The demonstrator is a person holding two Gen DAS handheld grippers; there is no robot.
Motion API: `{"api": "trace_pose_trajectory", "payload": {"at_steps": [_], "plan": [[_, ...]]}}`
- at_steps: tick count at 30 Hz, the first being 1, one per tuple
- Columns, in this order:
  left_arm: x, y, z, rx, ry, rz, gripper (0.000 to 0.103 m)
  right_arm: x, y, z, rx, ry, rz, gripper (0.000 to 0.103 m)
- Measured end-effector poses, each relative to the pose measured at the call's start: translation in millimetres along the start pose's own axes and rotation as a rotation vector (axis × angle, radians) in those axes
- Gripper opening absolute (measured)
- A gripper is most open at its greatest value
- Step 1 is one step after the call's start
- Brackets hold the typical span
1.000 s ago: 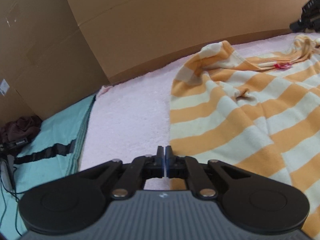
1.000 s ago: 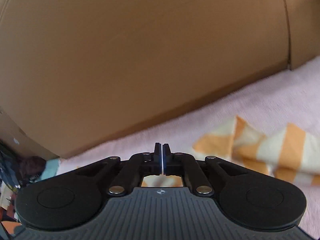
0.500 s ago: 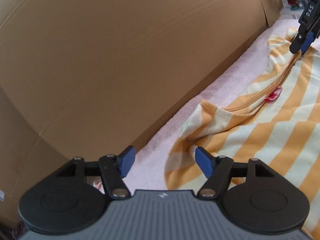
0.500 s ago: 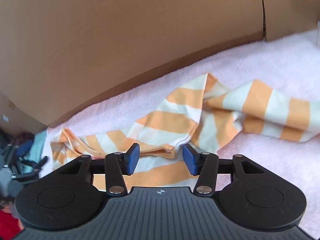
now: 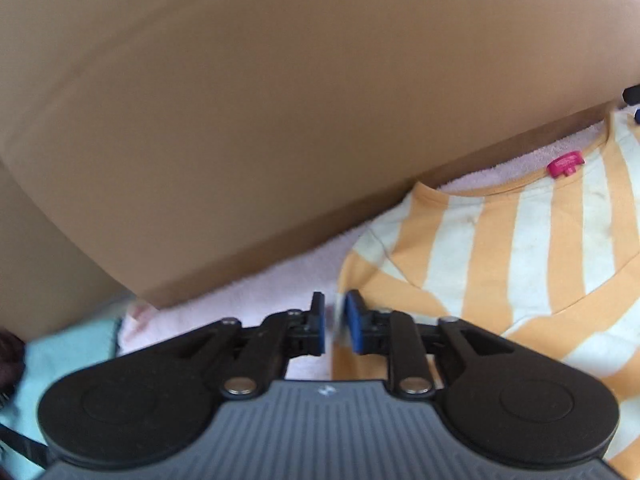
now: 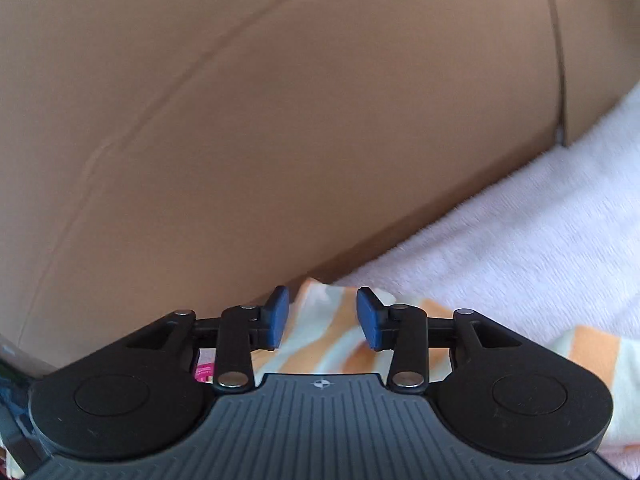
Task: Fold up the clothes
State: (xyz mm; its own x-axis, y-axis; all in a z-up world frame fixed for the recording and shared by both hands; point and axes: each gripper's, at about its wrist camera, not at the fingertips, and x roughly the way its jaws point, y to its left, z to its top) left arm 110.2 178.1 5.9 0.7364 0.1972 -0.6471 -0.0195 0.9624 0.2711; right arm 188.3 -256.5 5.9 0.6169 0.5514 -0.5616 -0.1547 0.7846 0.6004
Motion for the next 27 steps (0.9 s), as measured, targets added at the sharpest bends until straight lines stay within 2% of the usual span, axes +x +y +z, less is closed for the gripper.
{"api": "trace_pose_trajectory", "payload": {"at_steps": [1,2,3,6,8,10,11,12,14,16,17,18,19,20,21,22,25,27], "plan": [[-6,2,-5,0.002,-0.003,0.001,0.052,-12,-1,-5,-0.003,-0.016,0.028,0.043],[-13,4,-10,0.005,-0.007,0.002,0.061,-24,-2,-11,-0.015,-0.026,0.06,0.043],[-19,6,-15,0.007,-0.01,0.004,0.064,-31,1,-17,-0.046,-0.011,0.098,0.043],[-39,12,-31,0.014,-0.02,0.007,0.063,-30,12,-38,-0.139,0.102,0.167,0.048],[-52,16,-41,0.019,-0.026,0.01,0.054,-12,12,-45,-0.135,0.111,0.08,0.046],[-65,20,-51,0.024,-0.033,0.012,0.053,-8,2,-40,-0.086,0.036,-0.055,0.014],[-71,22,-56,0.027,-0.036,0.014,0.053,-9,-4,-37,-0.047,-0.006,-0.107,0.01],[-78,24,-61,0.029,-0.04,0.015,0.054,-14,-9,-36,-0.015,-0.037,-0.13,0.015],[-95,22,-76,0.023,-0.039,0.008,0.062,-34,-9,-43,0.002,-0.048,-0.051,0.031],[-116,16,-96,0.007,-0.032,-0.008,0.067,-42,2,-62,-0.09,0.049,0.049,0.036],[-127,13,-106,0.0,-0.029,-0.016,0.067,-43,5,-72,-0.122,0.096,0.052,0.04],[-137,10,-116,-0.008,-0.026,-0.024,0.067,-45,4,-78,-0.119,0.1,-0.016,0.025],[-148,6,-126,-0.016,-0.022,-0.032,0.067,-54,1,-80,-0.09,0.063,-0.081,0.007],[-158,3,-136,-0.024,-0.019,-0.04,0.067,-62,-1,-83,-0.06,0.025,-0.147,0.0],[-169,0,-146,-0.032,-0.015,-0.048,0.067,-70,-3,-86,-0.031,-0.013,-0.212,0.012],[-180,-3,-156,-0.04,-0.012,-0.056,0.067,-80,0,-91,-0.035,-0.04,-0.228,0.015],[-209,-12,-186,-0.086,-0.002,-0.091,0.07,-105,42,-121,-0.228,-0.021,0.006,0.023],[-224,-16,-201,-0.149,-0.004,-0.141,0.073,-113,73,-145,-0.339,0.024,0.151,0.038]]}}
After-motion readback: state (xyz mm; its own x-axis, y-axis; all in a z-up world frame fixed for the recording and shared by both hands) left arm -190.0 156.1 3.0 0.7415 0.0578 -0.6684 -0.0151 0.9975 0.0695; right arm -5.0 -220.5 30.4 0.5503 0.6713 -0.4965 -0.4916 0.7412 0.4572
